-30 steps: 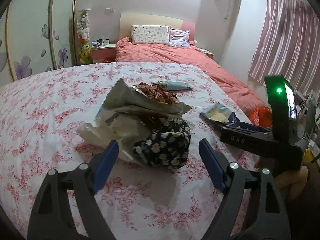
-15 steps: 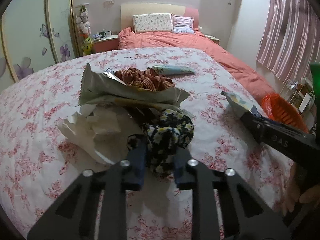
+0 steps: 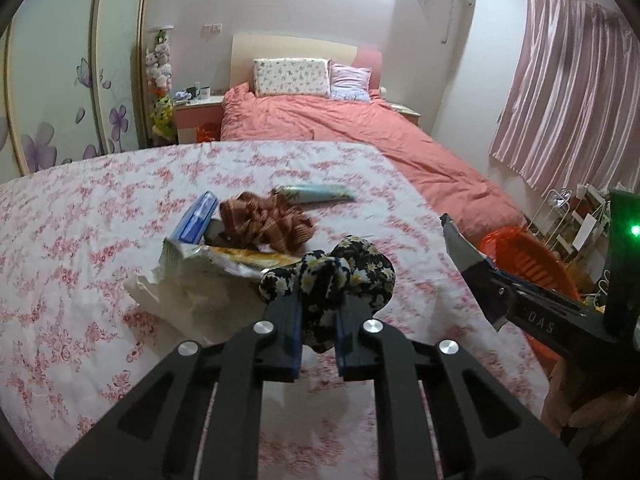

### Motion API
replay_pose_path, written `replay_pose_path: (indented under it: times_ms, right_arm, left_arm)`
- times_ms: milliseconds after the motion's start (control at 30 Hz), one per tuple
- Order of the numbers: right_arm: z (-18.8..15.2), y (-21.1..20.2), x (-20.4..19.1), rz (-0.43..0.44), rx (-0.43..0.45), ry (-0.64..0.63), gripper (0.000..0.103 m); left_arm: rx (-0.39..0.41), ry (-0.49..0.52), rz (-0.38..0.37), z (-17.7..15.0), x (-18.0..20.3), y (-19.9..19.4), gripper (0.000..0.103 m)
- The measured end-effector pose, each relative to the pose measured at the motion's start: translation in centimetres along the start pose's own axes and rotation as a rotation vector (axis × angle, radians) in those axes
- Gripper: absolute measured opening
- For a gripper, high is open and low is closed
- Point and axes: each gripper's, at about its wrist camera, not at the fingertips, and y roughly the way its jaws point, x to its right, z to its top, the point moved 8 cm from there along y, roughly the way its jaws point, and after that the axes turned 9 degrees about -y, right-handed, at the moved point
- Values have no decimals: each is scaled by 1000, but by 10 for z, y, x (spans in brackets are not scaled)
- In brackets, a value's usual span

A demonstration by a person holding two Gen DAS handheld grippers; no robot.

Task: Collect trash
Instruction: 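Carry both items over the orange basket and open both tools to drop them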

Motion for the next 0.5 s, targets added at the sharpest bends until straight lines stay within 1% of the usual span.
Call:
replay_pose_path:
  times_ms: [267,500]
  right_arm:
    - [11,-32,15,0,83,32,32]
    - [16,-63,41,-33,172,75,32]
  left_arm:
    - [31,-3,-42,6,27,-17,13]
    - [38,1,-92,5,57,-22,13]
